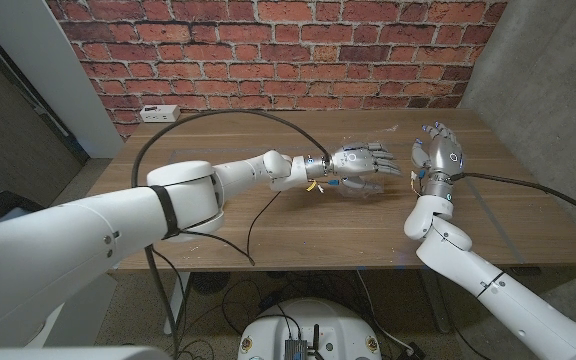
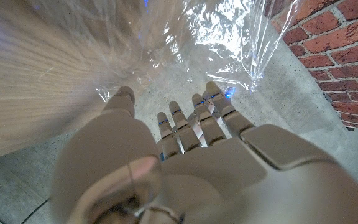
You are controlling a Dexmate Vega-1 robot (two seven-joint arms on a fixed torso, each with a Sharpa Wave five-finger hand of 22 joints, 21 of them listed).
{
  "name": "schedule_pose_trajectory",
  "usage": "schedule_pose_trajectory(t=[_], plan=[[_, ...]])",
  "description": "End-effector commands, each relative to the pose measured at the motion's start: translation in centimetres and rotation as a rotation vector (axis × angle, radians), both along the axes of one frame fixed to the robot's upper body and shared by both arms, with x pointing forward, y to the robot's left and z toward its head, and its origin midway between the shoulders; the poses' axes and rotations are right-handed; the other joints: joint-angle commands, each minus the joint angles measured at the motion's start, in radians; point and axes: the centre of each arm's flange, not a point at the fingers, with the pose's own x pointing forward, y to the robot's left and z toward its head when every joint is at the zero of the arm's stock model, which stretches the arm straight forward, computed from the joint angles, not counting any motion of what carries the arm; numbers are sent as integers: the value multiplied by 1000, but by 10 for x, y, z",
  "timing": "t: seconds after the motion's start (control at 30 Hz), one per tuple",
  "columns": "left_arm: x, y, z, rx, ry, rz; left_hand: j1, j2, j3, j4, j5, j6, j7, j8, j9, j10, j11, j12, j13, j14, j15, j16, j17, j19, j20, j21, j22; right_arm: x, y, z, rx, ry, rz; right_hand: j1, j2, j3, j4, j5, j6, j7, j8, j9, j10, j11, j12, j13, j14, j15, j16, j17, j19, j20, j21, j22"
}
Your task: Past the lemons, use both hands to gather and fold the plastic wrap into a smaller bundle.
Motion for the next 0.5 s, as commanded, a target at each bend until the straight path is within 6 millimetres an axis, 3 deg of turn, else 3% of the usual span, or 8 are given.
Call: schedule_pose_trajectory(t=[0.03,0.1,0.27,0.33,0.5], plan=[[-11,15,2,15,2,-67,-10,5,-3,0,-4,27,0,6,0,22,-1,9,1,16,-180,1,2,7,-33,-4,3,-7,-3,-2,42,-72,34,-18,4,-8,4,-3,2,5,6,3,6,6,8,2,10,-71,8,4,10,1,3,3],[-11,18,2,6,-4,-67,17,11,11,-23,-5,49,-1,7,0,36,1,11,0,21,-182,-1,0,7,-31,-5,2,-8,-3,-2,44,-79,48,-21,5,-9,6,-3,2,5,6,3,7,6,9,2,11,-73,9,5,11,2,4,3],[-10,25,2,18,-43,-57,68,-47,9,-87,-9,65,-1,-2,-1,60,0,13,-1,29,-179,-4,-2,17,-17,-8,0,-11,-4,0,62,-100,89,-62,-5,-32,27,-9,-3,5,7,3,8,9,9,2,11,-69,10,7,12,6,4,3],[-11,27,1,42,-57,-58,86,-58,12,-100,-8,88,-1,3,0,87,-6,21,0,33,-179,-4,-1,15,-12,-11,0,-13,-4,0,84,-120,122,-89,-8,-47,41,-12,-3,7,9,4,8,12,9,2,15,-66,12,8,12,9,4,4],[-13,26,2,110,-59,-71,95,-48,21,-97,-11,196,0,22,4,141,-5,33,4,67,-180,2,2,20,-9,-16,1,-16,-7,2,102,-125,218,-134,0,-66,68,-16,9,3,15,4,18,8,12,3,25,-70,18,11,18,7,6,4]])
